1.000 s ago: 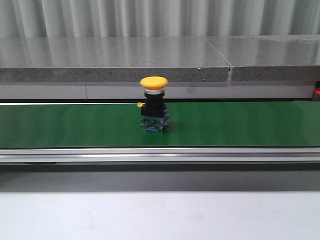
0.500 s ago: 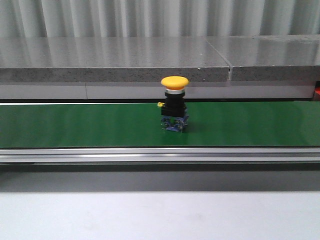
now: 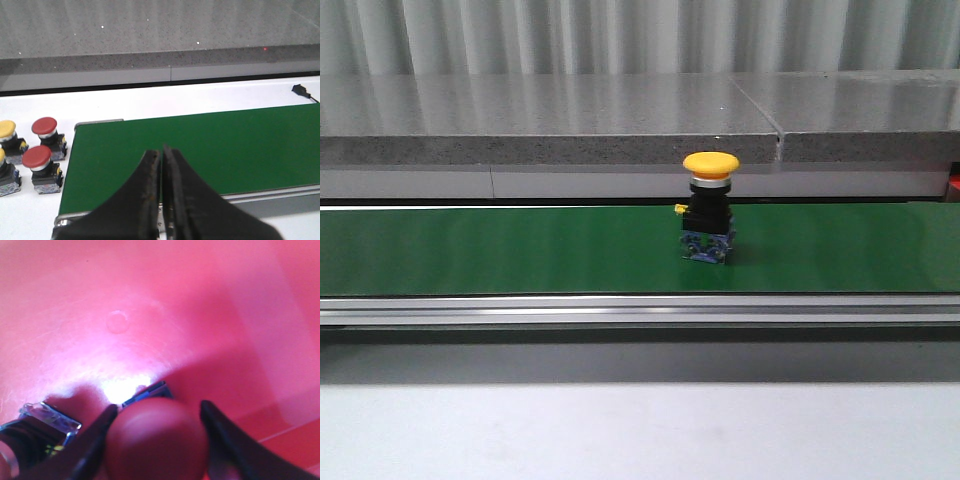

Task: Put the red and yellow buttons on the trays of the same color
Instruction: 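Lower the red button into the red tray and open the right gripper, then move the right gripper over the yellow button at the belt's end and grasp it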

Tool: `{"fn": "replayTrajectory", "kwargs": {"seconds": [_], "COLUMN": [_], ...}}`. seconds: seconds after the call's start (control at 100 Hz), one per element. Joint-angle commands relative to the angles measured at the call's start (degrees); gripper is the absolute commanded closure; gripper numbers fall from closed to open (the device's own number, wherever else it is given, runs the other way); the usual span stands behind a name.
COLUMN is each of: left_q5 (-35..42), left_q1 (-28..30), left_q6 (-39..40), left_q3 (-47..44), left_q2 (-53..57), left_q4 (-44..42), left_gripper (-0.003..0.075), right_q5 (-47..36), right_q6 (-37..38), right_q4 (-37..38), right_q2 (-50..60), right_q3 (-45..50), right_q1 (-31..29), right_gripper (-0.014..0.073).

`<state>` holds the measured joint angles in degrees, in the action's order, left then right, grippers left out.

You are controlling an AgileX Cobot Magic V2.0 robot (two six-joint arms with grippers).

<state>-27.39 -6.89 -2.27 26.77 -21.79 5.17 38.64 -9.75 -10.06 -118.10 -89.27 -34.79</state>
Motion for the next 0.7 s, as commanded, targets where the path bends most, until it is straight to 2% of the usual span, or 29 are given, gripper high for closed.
{"fn": "replayTrajectory", "kwargs": {"seconds": [0.0, 0.09, 0.24, 0.51, 0.69], "left_q5": [4.6, 4.6, 4.6, 4.6, 4.6], "left_q1": [-0.3, -0.3, -0.3, -0.3, -0.3], "left_q6": [0.2, 0.2, 0.2, 0.2, 0.2], "left_q3": [1.5, 1.5, 1.5, 1.5, 1.5], "left_q2": [-0.4, -0.4, -0.4, -0.4, -0.4], "left_q4": [0.5, 0.5, 0.5, 0.5, 0.5], "left_gripper": [0.0740, 0.0740, 0.0740, 0.0740, 0.0740], "right_q5": [-1.9, -1.9, -1.5, 4.7, 8.8], "right_q6": [-0.7, -0.7, -0.7, -0.7, -0.7], "right_q4": [-0.4, -0.4, 0.4, 1.5, 1.5], "right_q2": [3.8, 5.0, 8.8, 18.9, 27.4], "right_q3": [-1.9, -1.9, -1.9, -1.9, 0.6], "right_q1": [-0.1, -0.1, -0.2, 0.1, 3.4], "right_gripper": [0.0082, 0.0039, 0.0041, 0.0041, 0.0041]}}
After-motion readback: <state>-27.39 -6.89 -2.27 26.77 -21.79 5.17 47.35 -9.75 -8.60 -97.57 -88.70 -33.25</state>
